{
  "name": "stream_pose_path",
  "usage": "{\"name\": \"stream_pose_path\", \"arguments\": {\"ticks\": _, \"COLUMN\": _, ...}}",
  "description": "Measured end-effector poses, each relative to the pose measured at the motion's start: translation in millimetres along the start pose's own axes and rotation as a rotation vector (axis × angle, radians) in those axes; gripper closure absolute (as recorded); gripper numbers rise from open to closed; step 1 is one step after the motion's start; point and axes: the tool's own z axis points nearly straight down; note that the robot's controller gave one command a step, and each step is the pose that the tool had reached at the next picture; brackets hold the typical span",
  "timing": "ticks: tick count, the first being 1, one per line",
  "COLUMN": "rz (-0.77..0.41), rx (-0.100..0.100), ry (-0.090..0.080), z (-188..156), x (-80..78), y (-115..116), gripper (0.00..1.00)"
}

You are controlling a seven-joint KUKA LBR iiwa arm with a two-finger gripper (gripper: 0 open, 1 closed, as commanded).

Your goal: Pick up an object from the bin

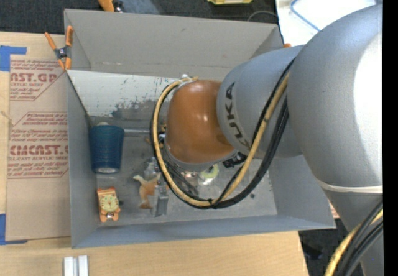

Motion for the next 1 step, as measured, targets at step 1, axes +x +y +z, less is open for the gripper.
{"name": "stream_pose_path", "arguments": {"ticks": 1, "rz": 0.000, "rx": -0.001, "ry": 0.002, "z": -45.4, "x": 0.7, "y": 0.6, "gripper": 1.00}}
